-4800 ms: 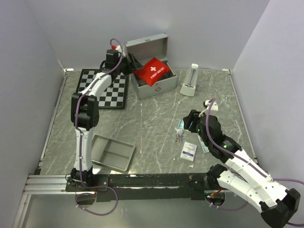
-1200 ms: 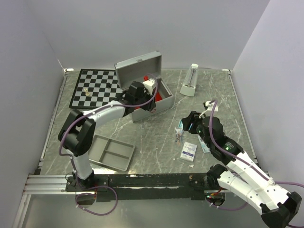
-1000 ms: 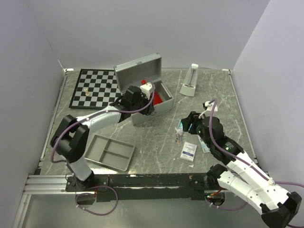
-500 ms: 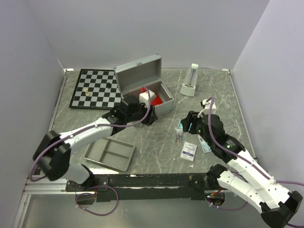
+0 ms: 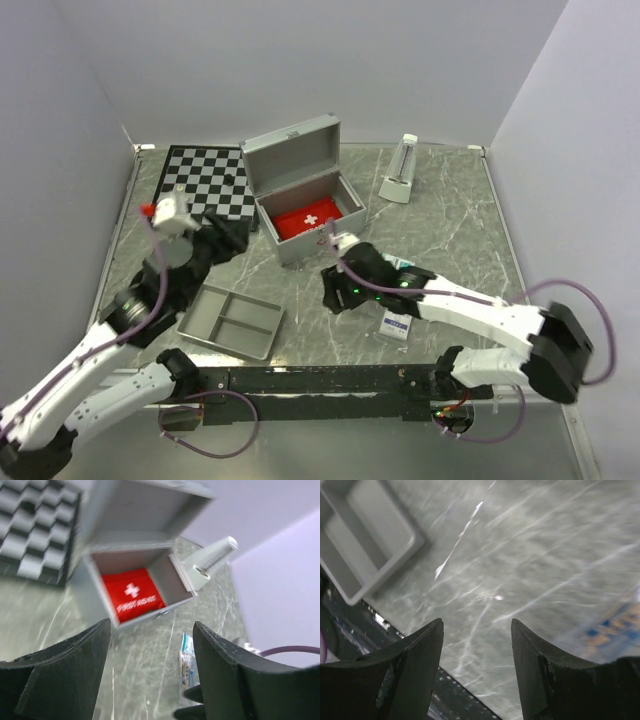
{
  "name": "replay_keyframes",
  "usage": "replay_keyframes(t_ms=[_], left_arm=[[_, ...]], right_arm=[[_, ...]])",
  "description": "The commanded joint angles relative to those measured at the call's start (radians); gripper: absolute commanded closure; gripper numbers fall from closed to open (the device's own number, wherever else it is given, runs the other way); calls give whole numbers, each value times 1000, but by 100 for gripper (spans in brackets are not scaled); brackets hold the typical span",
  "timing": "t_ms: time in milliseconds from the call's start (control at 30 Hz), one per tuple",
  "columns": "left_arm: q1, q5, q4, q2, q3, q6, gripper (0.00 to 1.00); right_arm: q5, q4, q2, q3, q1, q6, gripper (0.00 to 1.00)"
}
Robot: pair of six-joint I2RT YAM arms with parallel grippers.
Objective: Organize the medicine kit
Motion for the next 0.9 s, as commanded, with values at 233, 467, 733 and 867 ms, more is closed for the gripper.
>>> replay_keyframes(t_ms=[233, 467, 733, 867], left_arm=[[1, -283, -280, -454, -184, -323, 31], [1, -320, -382, -414, -110, -310, 32], [2, -296, -320, -442, -143, -253, 32], [2, -302, -332, -431, -138, -254, 32]], right_arm=[[8, 89, 413, 291, 113, 197, 36], [6, 5, 607, 446, 136, 188, 38], [-34, -17, 703, 483, 181, 130, 41], [-35, 14, 697, 448, 184, 122, 42]])
